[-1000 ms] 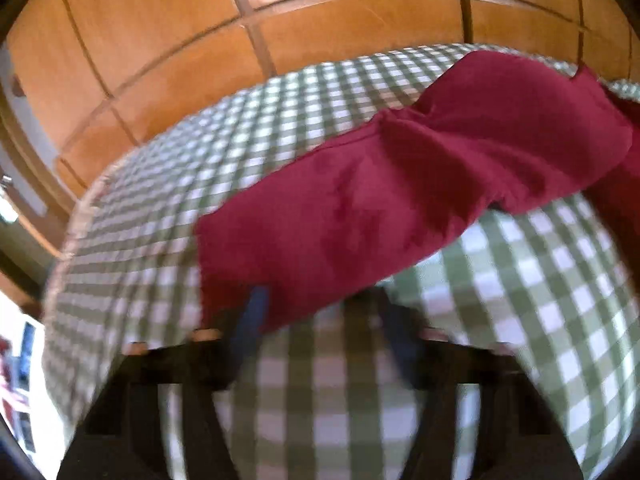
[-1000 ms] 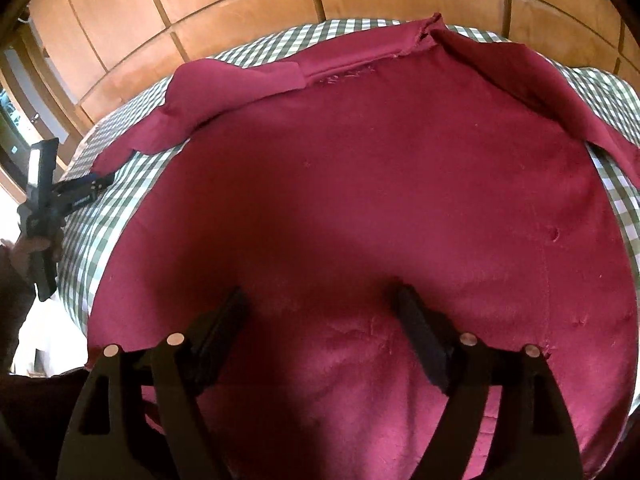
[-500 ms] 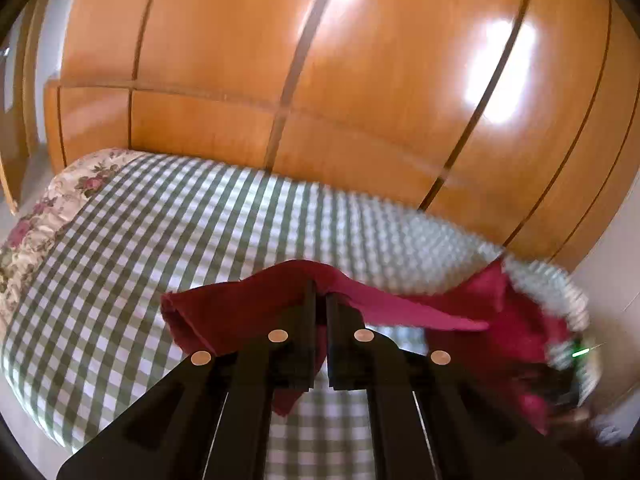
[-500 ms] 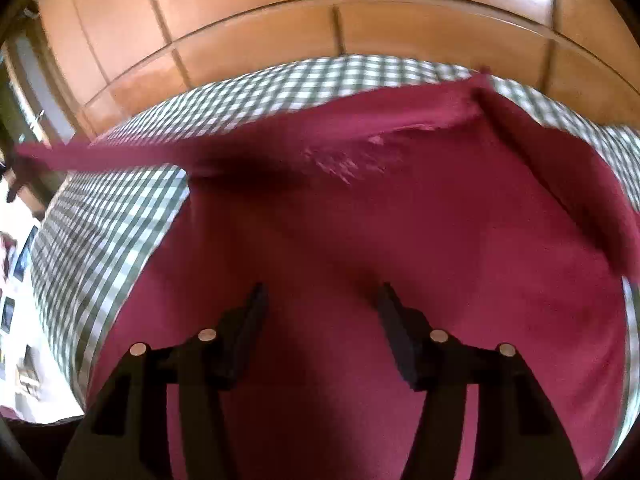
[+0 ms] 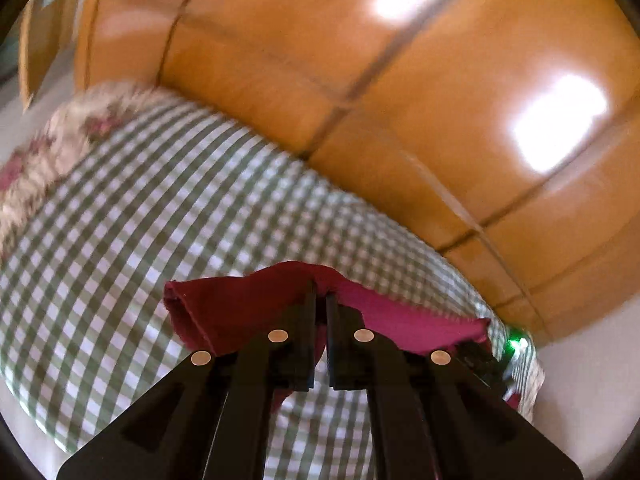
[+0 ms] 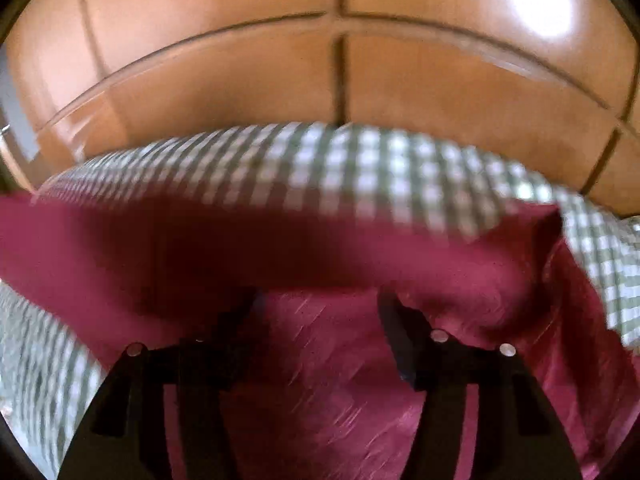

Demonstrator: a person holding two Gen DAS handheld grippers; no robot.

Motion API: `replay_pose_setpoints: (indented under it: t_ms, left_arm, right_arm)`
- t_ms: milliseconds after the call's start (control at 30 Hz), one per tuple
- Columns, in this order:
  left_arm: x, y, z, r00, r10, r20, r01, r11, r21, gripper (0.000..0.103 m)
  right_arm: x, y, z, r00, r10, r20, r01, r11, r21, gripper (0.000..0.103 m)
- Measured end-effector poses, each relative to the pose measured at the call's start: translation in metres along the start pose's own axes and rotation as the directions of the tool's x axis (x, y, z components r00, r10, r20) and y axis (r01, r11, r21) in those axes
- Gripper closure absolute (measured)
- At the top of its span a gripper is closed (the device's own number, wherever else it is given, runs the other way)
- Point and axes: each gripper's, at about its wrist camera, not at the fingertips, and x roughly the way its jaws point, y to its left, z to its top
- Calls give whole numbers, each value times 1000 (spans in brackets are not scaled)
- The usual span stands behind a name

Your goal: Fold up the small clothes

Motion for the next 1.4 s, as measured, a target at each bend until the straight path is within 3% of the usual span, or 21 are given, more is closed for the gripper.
replay_pose_setpoints:
  t_ms: [67, 133, 233, 333, 400, 433, 467, 500, 600, 700, 733, 767, 867, 933, 1000, 1100, 1133, 1167, 1267, 1333, 1400]
  left_arm:
    - [24, 22, 16, 998, 26, -53, -32, 994, -102, 100]
    - [33, 43, 29, 987, 158, -9, -157, 976, -151, 100]
    - [38, 78, 36, 978, 210, 10, -200, 948, -248, 100]
    - [44, 101, 21, 956, 292, 10, -281, 928, -244, 100]
    - [52, 111, 8, 962, 271, -17, -268, 937, -223, 82]
    - [57, 116, -3, 964, 265, -16, -262, 940, -220, 46]
    - [61, 120, -11, 965, 262, -5, -256, 938, -231, 31]
    - [64, 122, -18, 967, 254, 5, -245, 939, -243, 23]
    - [84, 117, -33, 975, 220, -13, -218, 956, -194, 26]
    - [102, 94, -44, 959, 284, -16, -284, 958, -47, 67]
    - [105, 87, -47, 961, 277, -14, -277, 961, -4, 92]
    - [106, 86, -47, 959, 283, -6, -283, 959, 7, 92]
    - [94, 95, -36, 921, 380, 79, -378, 925, -41, 92]
    - [87, 108, -28, 920, 384, 79, -374, 920, -120, 92]
    - [85, 103, -30, 910, 405, 86, -396, 912, -111, 92]
    - [77, 82, -47, 894, 442, 76, -440, 897, -47, 77]
    - [70, 77, -53, 900, 428, 87, -425, 904, -46, 55]
    - [61, 72, -62, 917, 385, 106, -382, 923, -49, 39]
    - [46, 42, -96, 974, 204, 103, -206, 978, 13, 38]
    - [43, 23, -124, 995, 80, 57, -84, 994, 68, 38]
    - [39, -1, -166, 999, -44, -15, 46, 987, 152, 38]
  right_arm:
    - [3, -9, 0, 1000, -6, 5, 6, 999, 43, 39]
    - [1, -14, -8, 1000, 14, -4, -13, 998, 66, 37]
    - [-10, -21, -31, 999, 37, -6, -37, 997, 68, 32]
    - [-35, -22, -57, 997, 78, 11, -79, 993, 86, 28]
    - [-51, -18, -77, 994, 113, 9, -114, 989, 99, 24]
    - [-58, -14, -86, 992, 129, 0, -128, 987, 99, 24]
    - [-62, -9, -93, 990, 142, -11, -140, 986, 94, 23]
    - [-69, -3, -103, 987, 157, -21, -155, 985, 79, 22]
    - [-85, 10, -129, 985, 166, -40, -164, 985, 50, 18]
    - [-95, 18, -151, 982, 176, -67, -174, 984, 36, 18]
    - [-96, 21, -156, 982, 177, -72, -175, 984, 29, 18]
    - [-95, 25, -159, 982, 173, -75, -172, 985, 21, 18]
    - [-91, 32, -166, 983, 165, -85, -164, 986, 12, 16]
    - [-88, 37, -170, 984, 154, -83, -155, 988, 1, 14]
    - [-87, 40, -174, 988, 138, -76, -139, 990, -15, 12]
    - [-90, 37, -174, 986, 151, -73, -152, 988, -6, 13]
    - [-92, 33, -174, 984, 163, -74, -163, 987, 10, 13]
    - [-96, 28, -174, 982, 173, -75, -172, 985, 25, 13]
    - [-112, 7, -178, 986, 158, -60, -154, 986, 58, 13]
    - [-131, -18, -185, 992, 119, -40, -115, 989, 91, 13]
    - [-149, -47, -195, 997, 74, -22, -70, 988, 135, 13]
